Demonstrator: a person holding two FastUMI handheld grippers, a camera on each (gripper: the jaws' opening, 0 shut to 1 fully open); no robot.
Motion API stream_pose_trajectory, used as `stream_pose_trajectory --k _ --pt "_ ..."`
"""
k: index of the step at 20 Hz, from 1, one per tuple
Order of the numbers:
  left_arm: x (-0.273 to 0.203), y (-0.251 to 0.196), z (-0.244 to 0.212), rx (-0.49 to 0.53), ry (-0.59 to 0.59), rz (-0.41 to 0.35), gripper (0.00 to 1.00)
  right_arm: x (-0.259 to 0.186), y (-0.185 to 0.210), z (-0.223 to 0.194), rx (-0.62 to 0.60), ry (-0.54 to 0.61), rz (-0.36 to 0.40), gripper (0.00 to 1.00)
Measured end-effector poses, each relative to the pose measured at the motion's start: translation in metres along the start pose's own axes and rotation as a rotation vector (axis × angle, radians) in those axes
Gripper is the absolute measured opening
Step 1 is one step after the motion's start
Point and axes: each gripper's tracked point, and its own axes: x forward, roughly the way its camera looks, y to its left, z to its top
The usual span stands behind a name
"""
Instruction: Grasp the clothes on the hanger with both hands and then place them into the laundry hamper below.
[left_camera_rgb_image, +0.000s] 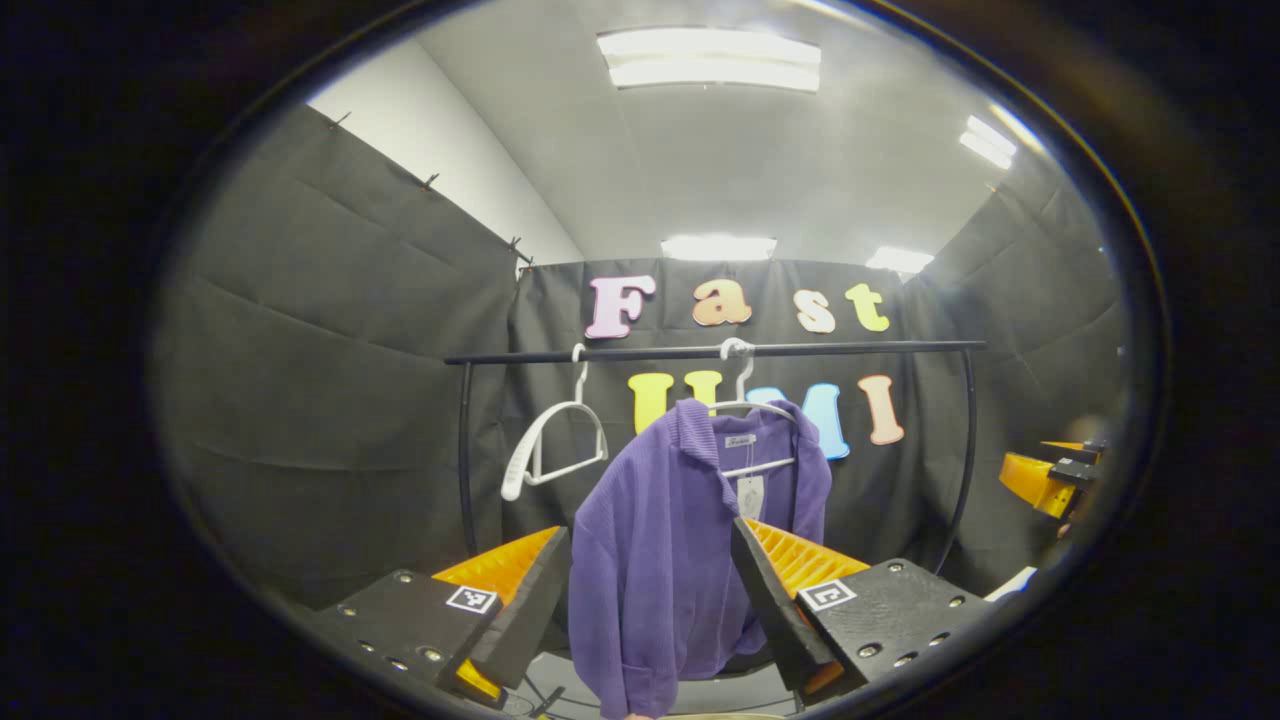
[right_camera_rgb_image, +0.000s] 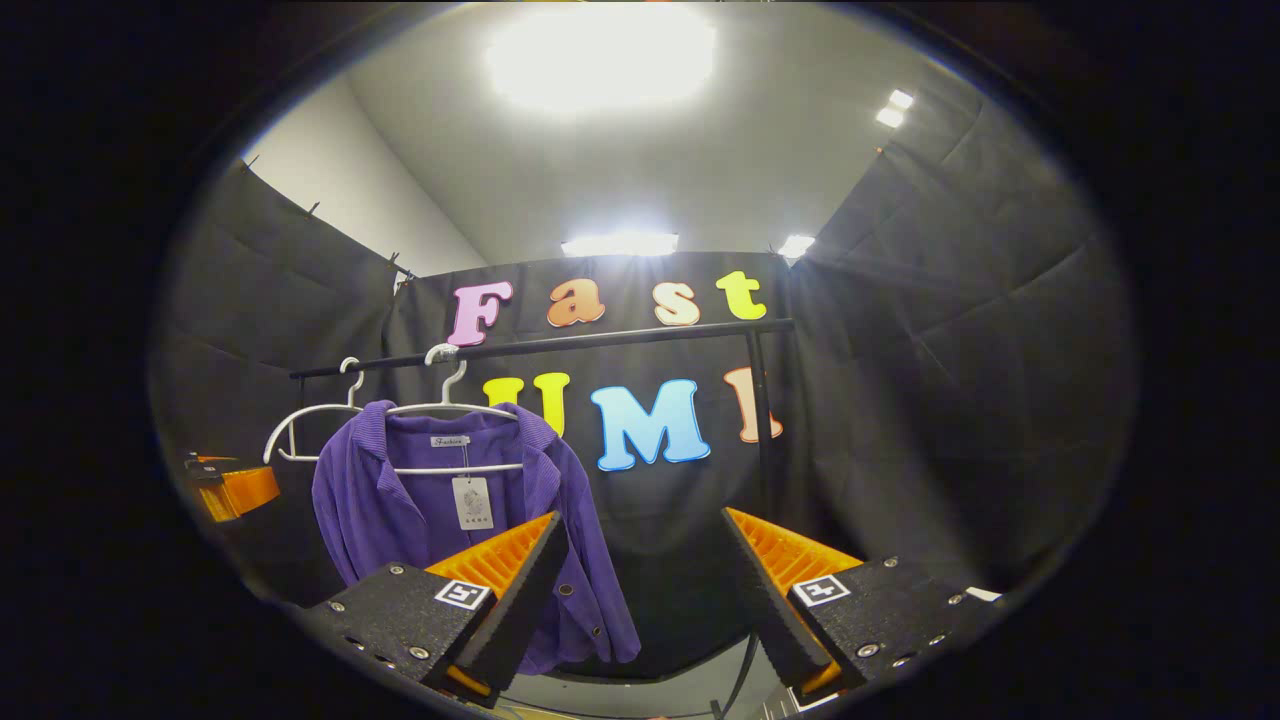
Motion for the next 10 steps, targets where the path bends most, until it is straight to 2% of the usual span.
stream_pose_trajectory --k 3,4,10 --pt "0.019 -0.019 -0.005 -0.009 -0.005 -0.010 0.99 0.024 0.008 -0.003 0.016 0.002 0.039 0.94" --pt "0.027 -0.024 -0.008 -0.016 0.000 -0.012 0.87 0.031 0.011 -0.003 0.026 0.003 0.052 0.94" --pt "0.077 -0.048 -0.024 -0.020 0.023 -0.013 0.95 0.075 0.030 -0.001 0.061 -0.020 0.129 0.94"
